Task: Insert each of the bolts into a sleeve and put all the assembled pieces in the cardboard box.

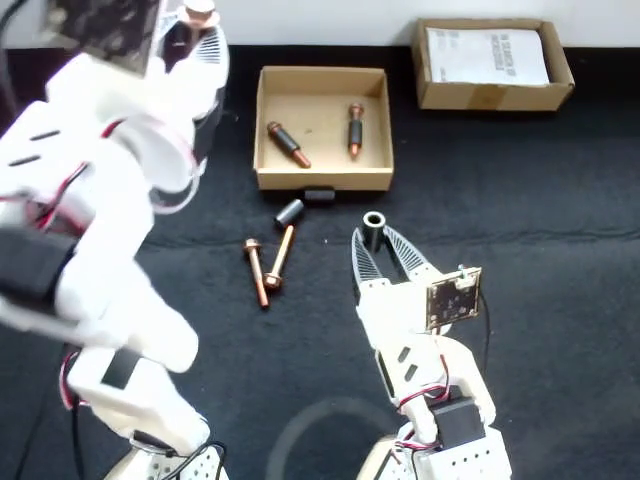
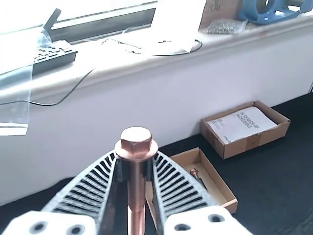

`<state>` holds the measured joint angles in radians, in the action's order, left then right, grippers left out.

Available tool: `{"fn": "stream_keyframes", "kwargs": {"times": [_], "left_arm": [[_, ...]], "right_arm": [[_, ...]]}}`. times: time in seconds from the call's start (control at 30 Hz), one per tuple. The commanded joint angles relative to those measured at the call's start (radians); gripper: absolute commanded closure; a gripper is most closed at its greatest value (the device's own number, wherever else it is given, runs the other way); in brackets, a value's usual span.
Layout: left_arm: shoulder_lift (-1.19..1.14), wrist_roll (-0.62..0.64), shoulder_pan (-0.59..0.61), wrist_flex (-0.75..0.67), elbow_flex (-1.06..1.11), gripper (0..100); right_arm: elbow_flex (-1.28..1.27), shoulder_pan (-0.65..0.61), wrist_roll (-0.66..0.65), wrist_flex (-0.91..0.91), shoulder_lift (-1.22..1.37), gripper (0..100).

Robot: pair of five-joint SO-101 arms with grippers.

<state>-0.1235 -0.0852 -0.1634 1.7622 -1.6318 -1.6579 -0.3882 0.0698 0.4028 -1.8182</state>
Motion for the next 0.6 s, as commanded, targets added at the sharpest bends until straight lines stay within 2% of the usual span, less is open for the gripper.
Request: {"fn": "stream_keyframes", "kwargs": {"times": [0.0, 0.17, 0.33, 0.57], "left_arm": [[0.096, -0.009, 0.005, 0.005, 0.013, 99], [0.292, -0.011, 0.004, 0.006, 0.245, 99], [0.555, -0.011, -0.004, 0.002, 0.644, 99], [0.845, -0.009, -0.114, -0.002, 1.188, 99]], "right_arm": [[-0.143, -0.008, 0.006, -0.022, -0.001, 99.1], [-0.143, -0.008, 0.006, -0.022, -0.001, 99.1], [-0.143, -0.008, 0.006, -0.022, -0.001, 99.1], [-0.143, -0.008, 0.006, -0.022, 0.001, 99.1]]}}
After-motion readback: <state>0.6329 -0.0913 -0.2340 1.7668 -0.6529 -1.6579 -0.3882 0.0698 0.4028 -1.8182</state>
